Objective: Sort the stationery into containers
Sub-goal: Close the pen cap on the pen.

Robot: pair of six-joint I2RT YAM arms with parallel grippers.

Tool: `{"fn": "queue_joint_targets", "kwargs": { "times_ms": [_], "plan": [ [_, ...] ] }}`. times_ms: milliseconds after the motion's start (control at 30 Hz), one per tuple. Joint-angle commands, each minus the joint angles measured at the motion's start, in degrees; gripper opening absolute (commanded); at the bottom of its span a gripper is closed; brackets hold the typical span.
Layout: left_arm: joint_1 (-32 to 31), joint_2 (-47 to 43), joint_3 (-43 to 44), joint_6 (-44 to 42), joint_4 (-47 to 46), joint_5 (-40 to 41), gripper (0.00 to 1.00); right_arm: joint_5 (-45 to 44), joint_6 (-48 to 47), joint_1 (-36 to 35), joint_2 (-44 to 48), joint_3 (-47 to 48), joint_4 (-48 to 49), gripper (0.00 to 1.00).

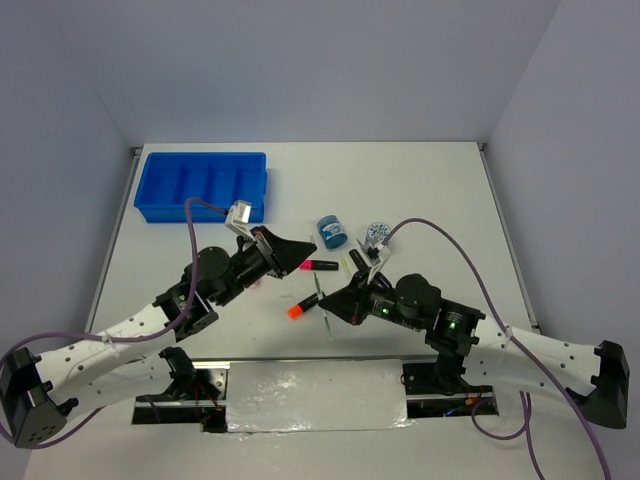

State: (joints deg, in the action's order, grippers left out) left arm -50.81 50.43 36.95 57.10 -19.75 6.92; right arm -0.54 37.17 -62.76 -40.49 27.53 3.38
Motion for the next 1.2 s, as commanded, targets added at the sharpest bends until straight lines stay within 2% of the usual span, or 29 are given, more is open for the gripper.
{"fn": "queue_joint_targets", "kwargs": {
  "times_ms": [0, 1167],
  "plan": [
    [-0.26, -0.43, -0.30, -1.20, -3.02, -1.12, 0.00, -1.40, -1.92, -0.43, 1.03, 3.14, 1.72, 0.00],
    [-1.05, 1.77, -1.53, -1.91, -5.39, -3.67, 0.00, -6.67, -2.89, -0.43, 1.56, 5.78, -1.79, 0.00]
  ]
}}
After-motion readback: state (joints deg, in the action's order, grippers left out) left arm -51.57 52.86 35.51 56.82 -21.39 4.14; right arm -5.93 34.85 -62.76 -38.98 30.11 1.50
